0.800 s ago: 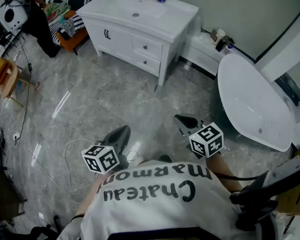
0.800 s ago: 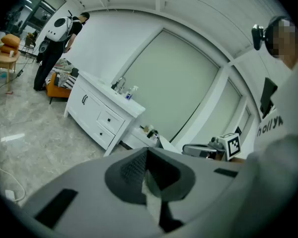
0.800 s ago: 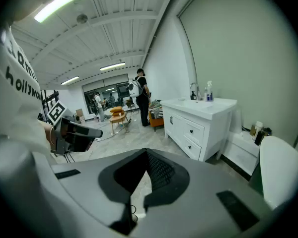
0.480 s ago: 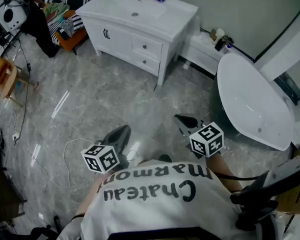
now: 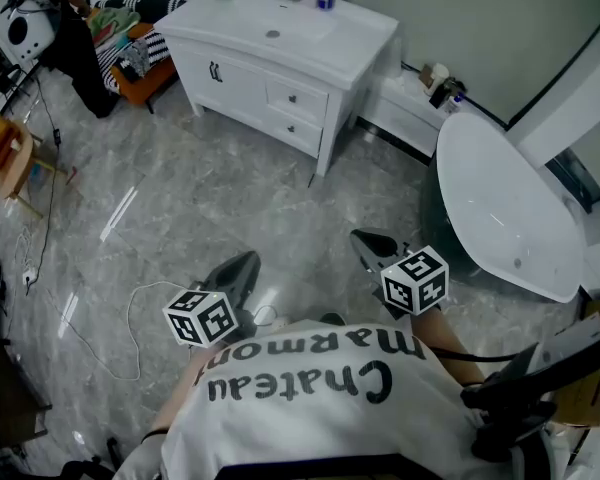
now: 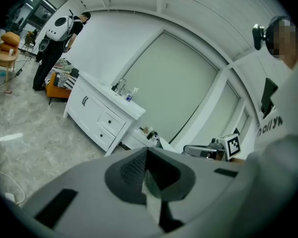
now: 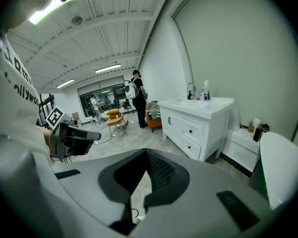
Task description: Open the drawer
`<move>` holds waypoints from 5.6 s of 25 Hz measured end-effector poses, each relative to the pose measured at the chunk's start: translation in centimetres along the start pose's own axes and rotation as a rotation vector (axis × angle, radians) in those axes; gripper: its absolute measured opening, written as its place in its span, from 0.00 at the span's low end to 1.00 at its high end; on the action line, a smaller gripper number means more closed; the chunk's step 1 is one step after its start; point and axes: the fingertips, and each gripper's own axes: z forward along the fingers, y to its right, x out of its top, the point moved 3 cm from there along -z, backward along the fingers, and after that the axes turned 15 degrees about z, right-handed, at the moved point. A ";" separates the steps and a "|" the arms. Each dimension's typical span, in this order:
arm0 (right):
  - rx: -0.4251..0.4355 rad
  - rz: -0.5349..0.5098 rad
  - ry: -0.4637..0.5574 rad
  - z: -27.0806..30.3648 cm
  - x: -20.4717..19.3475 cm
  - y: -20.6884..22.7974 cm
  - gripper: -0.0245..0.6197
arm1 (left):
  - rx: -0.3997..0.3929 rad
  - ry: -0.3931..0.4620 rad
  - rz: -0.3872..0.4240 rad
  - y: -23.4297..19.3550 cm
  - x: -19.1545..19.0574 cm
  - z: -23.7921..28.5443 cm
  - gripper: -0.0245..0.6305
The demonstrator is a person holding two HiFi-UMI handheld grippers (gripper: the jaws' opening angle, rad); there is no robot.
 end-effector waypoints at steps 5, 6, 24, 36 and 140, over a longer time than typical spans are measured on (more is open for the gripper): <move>-0.011 -0.022 -0.006 1.6 0.3 -1.5 0.04 | -0.003 0.010 0.007 -2.0 0.8 -1.0 0.05; -0.013 -0.024 -0.007 2.0 0.3 -1.9 0.04 | -0.003 0.011 0.010 -2.5 1.0 -1.2 0.05; -0.050 0.001 -0.015 8.7 2.0 -4.5 0.04 | -0.023 0.015 0.054 -8.5 4.7 -2.2 0.05; -0.036 0.015 -0.050 14.7 5.1 -0.4 0.04 | 0.029 0.047 0.046 -12.9 6.5 2.6 0.05; -0.462 0.763 -0.048 38.3 -6.1 29.3 0.04 | -0.281 -0.192 0.456 -38.2 4.9 60.5 0.26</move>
